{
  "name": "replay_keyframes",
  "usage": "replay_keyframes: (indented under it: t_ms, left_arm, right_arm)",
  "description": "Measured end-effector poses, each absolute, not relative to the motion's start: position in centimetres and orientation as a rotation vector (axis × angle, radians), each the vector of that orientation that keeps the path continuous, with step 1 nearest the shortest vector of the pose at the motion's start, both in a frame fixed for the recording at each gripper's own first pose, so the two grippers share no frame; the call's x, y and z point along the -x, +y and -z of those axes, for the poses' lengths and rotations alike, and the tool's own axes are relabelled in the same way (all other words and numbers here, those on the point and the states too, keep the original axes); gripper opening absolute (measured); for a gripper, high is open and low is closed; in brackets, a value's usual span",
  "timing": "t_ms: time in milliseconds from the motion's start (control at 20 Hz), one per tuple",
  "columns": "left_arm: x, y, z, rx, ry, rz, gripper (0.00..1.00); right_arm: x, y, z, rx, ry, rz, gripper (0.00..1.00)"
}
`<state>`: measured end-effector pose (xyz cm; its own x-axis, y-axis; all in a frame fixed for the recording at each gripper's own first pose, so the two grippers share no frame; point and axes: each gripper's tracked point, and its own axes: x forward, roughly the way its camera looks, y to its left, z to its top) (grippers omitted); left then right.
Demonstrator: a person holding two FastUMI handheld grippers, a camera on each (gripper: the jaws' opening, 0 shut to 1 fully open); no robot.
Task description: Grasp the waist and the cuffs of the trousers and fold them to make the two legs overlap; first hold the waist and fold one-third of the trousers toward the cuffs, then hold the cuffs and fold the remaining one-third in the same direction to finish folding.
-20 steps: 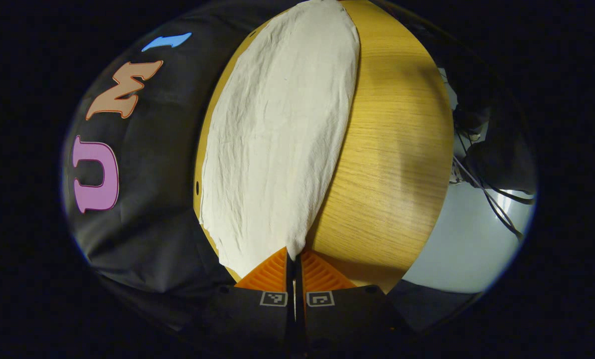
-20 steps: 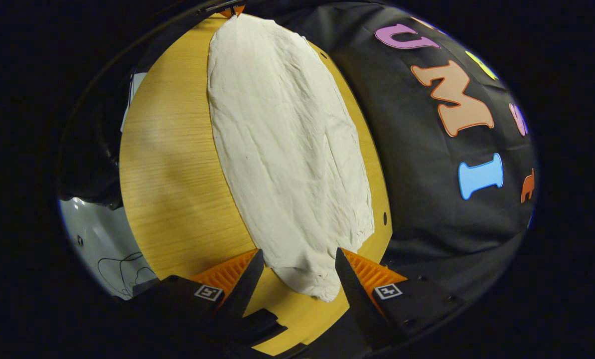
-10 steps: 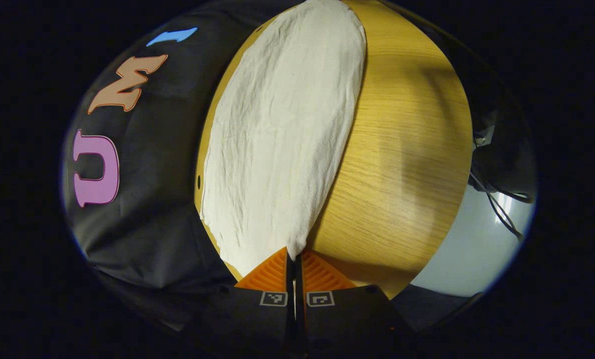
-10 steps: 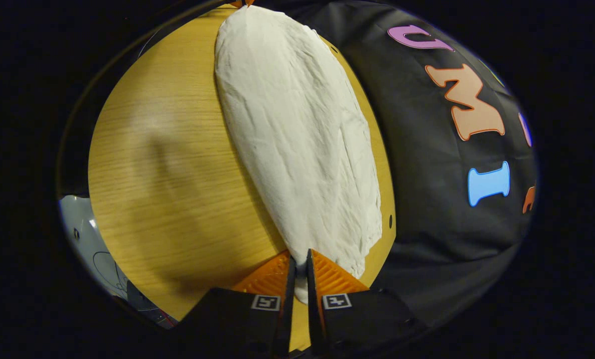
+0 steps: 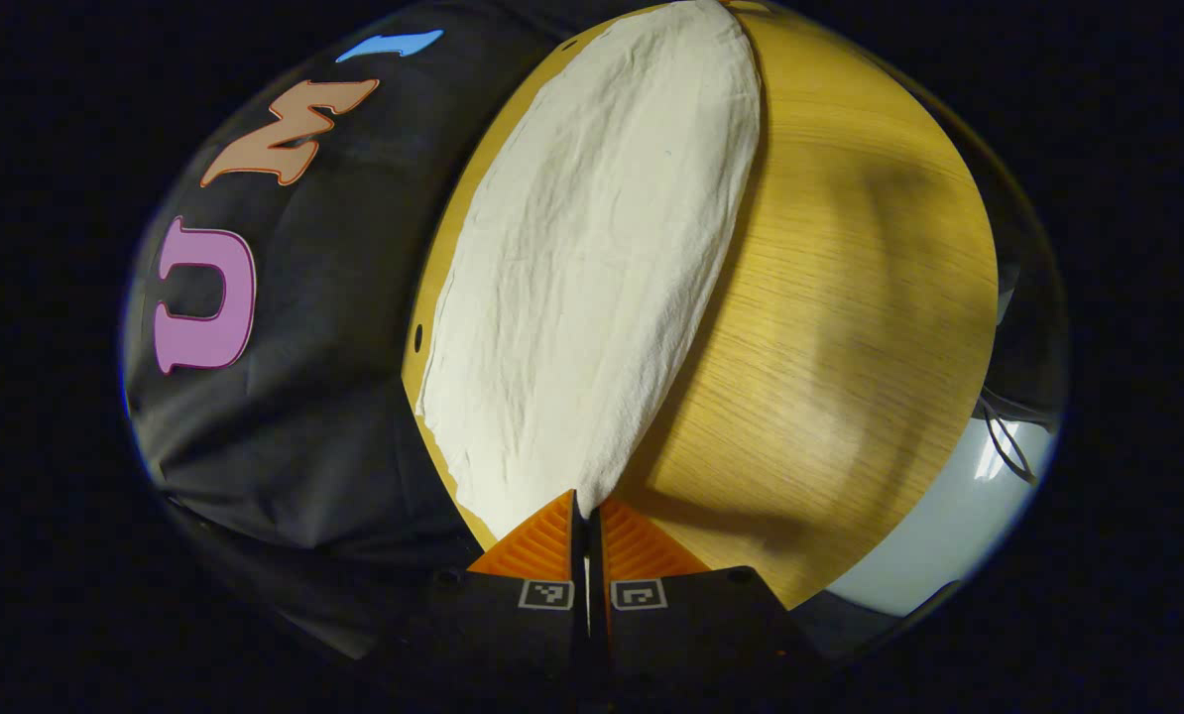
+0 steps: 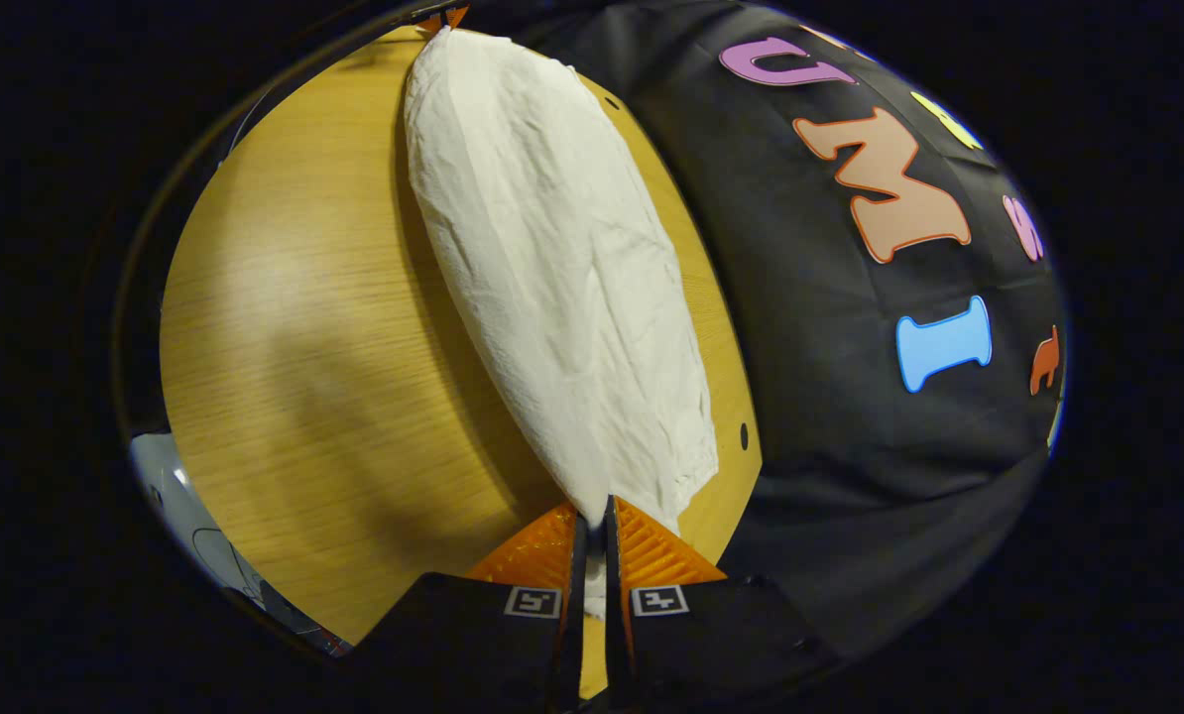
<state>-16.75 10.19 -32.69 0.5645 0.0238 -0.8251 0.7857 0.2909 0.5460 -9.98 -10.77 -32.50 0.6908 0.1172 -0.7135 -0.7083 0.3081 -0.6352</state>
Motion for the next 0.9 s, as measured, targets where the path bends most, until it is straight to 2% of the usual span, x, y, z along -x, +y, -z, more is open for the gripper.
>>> replay_keyframes:
  t_ms: [150,400,450,500,750,900]
  left_arm:
    - [14.4,10.2,30.7,-1.192,0.824,0.545,0.0]
    - [10.6,10.4,28.1,-1.19,0.802,0.433,0.0]
    - [10.0,10.2,27.7,-1.19,0.797,0.414,0.0]
    - [9.4,9.6,27.1,-1.192,0.791,0.391,0.0]
    - [8.3,6.3,23.3,-1.176,0.718,0.307,0.0]
    - [7.0,5.0,23.5,-1.168,0.683,0.283,0.0]
  right_arm:
    - [7.7,-10.4,30.3,1.107,0.572,-0.556,0.09]
    - [4.1,-9.9,28.6,1.036,0.506,-0.515,0.12]
    - [3.4,-9.8,28.2,1.025,0.492,-0.508,0.09]
    - [2.7,-9.8,27.9,1.013,0.479,-0.497,0.12]
    - [-1.5,-9.7,25.8,0.934,0.444,-0.404,0.11]
    - [-3.6,-9.1,24.9,0.903,0.436,-0.351,0.11]
